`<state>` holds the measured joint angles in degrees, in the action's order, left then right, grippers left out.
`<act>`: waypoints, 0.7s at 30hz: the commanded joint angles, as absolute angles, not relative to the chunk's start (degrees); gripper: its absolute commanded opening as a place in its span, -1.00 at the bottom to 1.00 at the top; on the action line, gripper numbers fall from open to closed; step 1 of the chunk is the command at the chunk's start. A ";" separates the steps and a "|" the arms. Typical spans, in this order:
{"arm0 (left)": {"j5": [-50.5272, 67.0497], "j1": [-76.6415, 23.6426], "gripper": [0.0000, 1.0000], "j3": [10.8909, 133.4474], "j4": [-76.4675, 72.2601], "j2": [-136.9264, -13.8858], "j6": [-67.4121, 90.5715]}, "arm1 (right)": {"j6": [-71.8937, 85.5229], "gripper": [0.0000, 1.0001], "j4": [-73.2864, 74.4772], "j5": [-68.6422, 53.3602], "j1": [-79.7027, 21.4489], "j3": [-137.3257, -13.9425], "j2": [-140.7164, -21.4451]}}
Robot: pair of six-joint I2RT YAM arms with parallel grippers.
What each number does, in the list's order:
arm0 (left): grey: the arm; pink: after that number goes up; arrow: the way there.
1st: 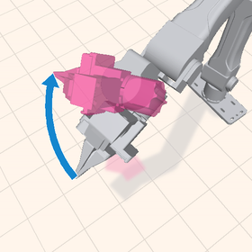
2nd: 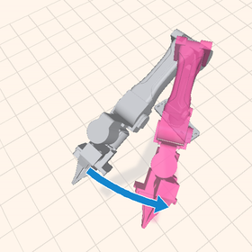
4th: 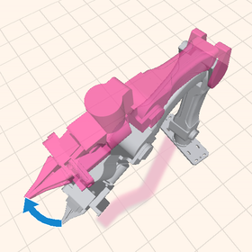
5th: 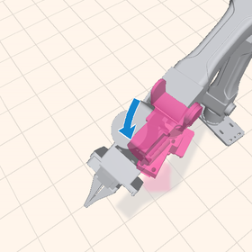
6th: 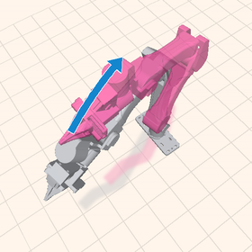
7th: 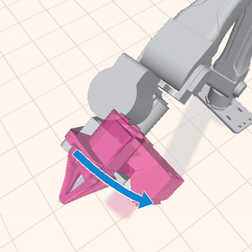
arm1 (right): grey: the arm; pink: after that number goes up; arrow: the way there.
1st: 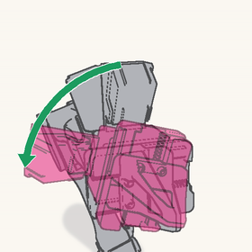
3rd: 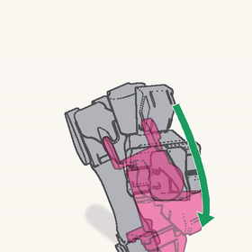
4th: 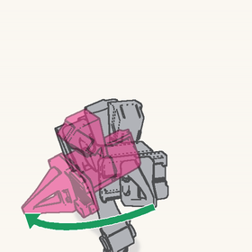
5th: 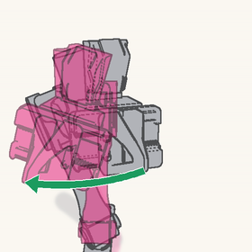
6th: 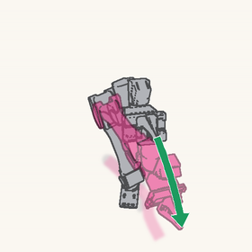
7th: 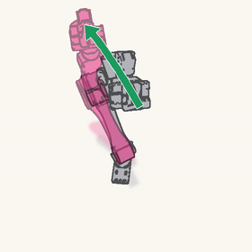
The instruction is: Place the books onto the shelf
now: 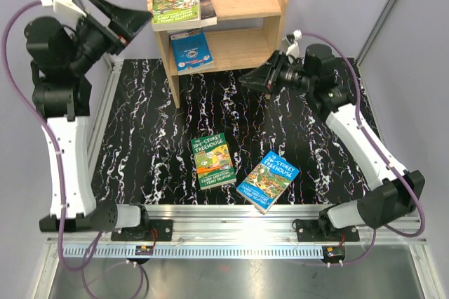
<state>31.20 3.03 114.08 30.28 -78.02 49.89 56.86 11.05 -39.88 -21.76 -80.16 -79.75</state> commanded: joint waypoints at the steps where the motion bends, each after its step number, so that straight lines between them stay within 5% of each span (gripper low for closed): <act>1: 33.05 2.55 0.98 103.04 28.82 -72.00 47.11 | 55.81 -0.54 8.88 -39.11 -21.80 -92.85 -84.27; 5: 32.87 1.94 0.97 90.11 28.91 -63.65 47.37 | 55.81 -0.98 10.11 -38.85 -21.71 -106.14 -95.94; 16: 29.27 1.14 0.97 77.52 46.47 -45.89 42.46 | 58.89 -1.00 14.75 -32.00 -21.62 -148.92 -123.82; 21: 28.04 1.23 0.98 78.92 54.74 -42.19 40.43 | 60.64 -1.00 11.17 -25.93 -21.53 -149.95 -126.91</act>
<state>29.26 1.39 77.43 48.71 -42.76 43.03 59.31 13.82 -30.87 -21.69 -147.55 -127.17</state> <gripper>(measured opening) 0.987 0.009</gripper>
